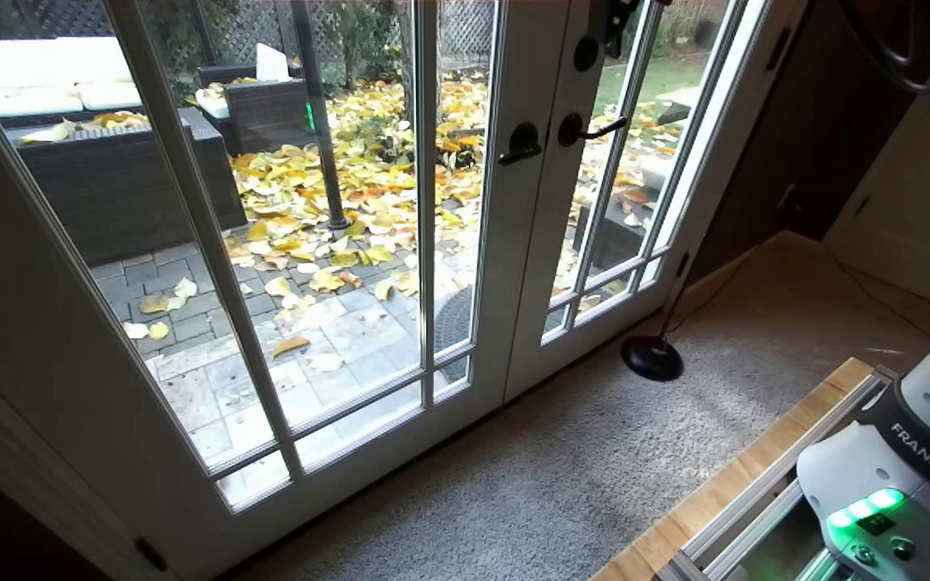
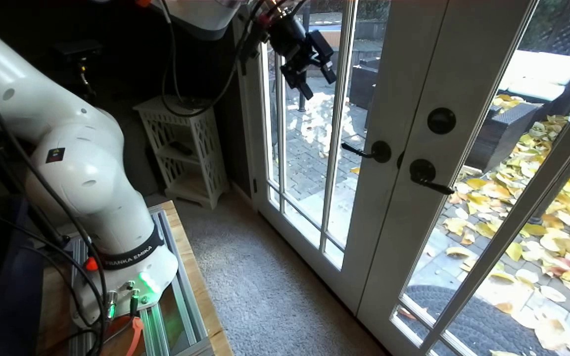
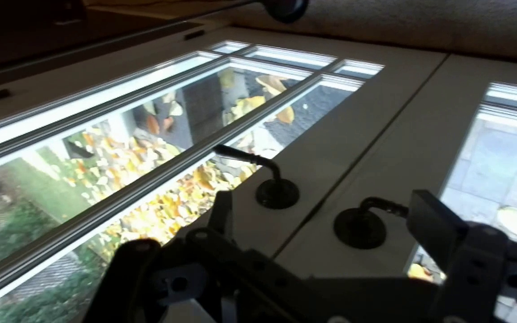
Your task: Turn the lock of the right door to the right
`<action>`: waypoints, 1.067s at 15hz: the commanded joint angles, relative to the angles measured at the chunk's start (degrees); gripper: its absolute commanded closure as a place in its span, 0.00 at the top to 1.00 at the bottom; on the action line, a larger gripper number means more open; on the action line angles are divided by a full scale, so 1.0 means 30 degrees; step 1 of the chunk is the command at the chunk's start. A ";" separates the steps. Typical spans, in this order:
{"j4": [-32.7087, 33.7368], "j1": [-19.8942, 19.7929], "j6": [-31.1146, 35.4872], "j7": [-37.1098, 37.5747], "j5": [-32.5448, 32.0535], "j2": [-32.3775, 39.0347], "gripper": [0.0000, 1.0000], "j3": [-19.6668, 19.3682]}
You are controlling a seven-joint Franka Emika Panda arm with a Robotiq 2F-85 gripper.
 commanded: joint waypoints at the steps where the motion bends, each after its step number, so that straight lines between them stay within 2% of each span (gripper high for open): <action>1: 0.2142 -0.0322 -0.2211 0.1604 -0.4260 0.2880 1.00 0.0447; 5: 0.3564 0.0621 -0.4348 0.3246 -0.8087 0.6043 1.00 -0.0353; 8: 0.4725 0.1567 -0.5302 0.3019 -0.9401 0.8279 1.00 -0.1244; 9: 0.3303 0.1966 -0.4416 0.3012 -0.8396 0.6498 1.00 -0.1818; 11: 0.3546 0.2360 -0.4422 0.3055 -0.8446 0.7164 1.00 -0.2287; 15: 0.3534 0.2546 -0.4425 0.3055 -0.8447 0.6875 1.00 -0.2427; 16: 0.3598 0.2528 -0.5538 0.4913 -1.0464 0.7320 1.00 -0.2080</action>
